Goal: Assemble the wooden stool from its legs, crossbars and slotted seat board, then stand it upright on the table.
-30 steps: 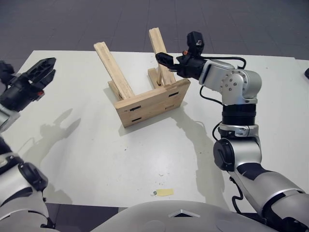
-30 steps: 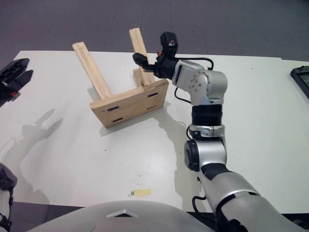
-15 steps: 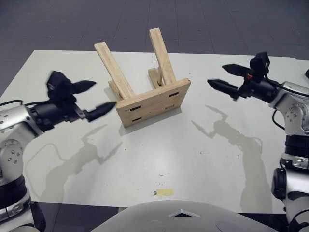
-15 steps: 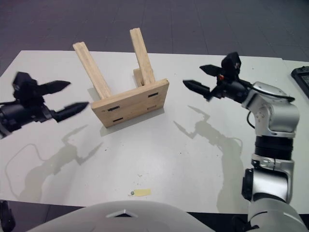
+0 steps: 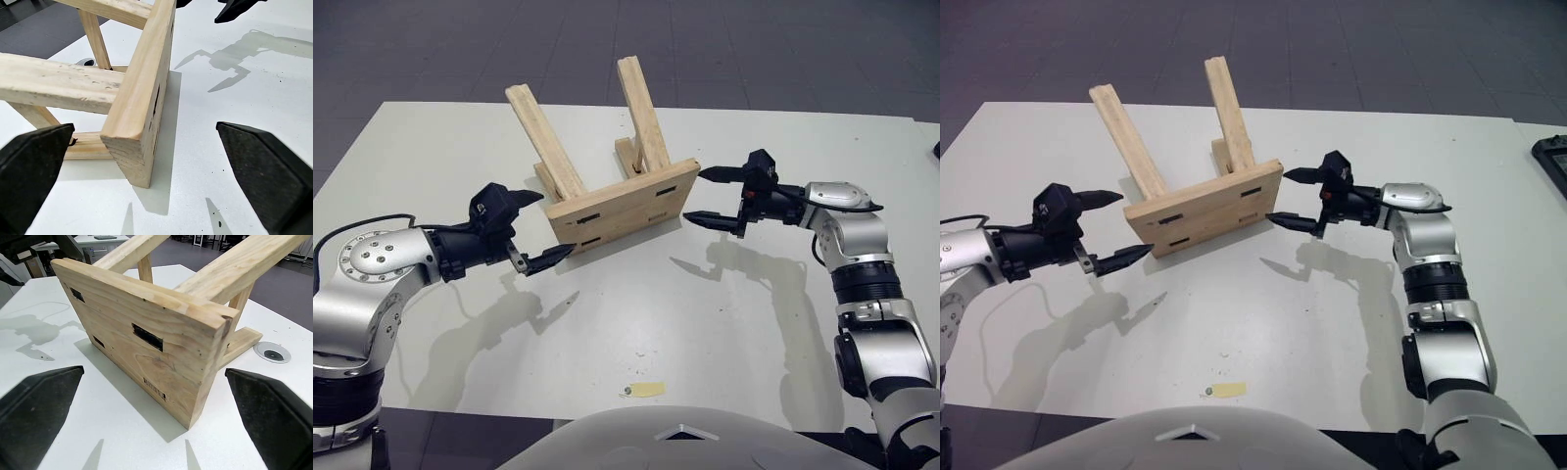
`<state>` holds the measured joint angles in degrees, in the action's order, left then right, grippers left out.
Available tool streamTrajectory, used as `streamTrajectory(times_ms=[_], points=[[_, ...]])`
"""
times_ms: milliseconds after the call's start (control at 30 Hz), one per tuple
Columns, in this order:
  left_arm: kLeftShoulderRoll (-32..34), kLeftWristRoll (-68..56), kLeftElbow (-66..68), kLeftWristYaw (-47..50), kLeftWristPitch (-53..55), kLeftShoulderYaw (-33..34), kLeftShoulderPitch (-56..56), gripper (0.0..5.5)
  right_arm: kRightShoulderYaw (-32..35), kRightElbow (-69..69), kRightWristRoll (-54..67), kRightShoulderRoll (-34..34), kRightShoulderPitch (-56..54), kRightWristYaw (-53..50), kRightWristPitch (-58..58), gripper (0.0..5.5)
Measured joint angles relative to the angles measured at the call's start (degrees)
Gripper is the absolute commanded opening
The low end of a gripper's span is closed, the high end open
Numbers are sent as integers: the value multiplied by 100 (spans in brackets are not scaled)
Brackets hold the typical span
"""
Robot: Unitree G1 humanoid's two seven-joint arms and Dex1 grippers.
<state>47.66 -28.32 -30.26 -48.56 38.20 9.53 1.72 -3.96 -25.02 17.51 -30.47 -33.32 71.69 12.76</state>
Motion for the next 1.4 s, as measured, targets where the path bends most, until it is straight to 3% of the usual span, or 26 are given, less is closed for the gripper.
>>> streamTrajectory(times_ms=[233,400,767,833,1000,1133,1233,1400], points=[[-236,344,715,172,-225,-503,136,540,-114,-1219,-279,469,-654,-68,-591,519],[-514,630,1383,229,-468,-918,416,448,-121,-1570,-406,655,-707,-115,-703,435],[-842,383,1546,64,-779,-699,546,271,-113,-843,-363,699,-513,-52,-128,271],[-768,292,1577,-73,-650,-569,529,245,-110,-402,-246,660,-332,-52,213,245],[-428,-210,1463,-588,-161,-377,462,225,-141,989,-119,378,122,-112,1350,238],[-67,-715,1296,-970,458,-128,488,222,-157,2553,277,-20,382,-401,3019,231],[203,-1158,1255,-1162,1097,-16,812,221,75,3458,757,-287,361,-668,4419,229],[314,-1555,1663,-1198,2190,-14,1848,221,690,3632,1005,-143,-330,-1063,6221,228]])
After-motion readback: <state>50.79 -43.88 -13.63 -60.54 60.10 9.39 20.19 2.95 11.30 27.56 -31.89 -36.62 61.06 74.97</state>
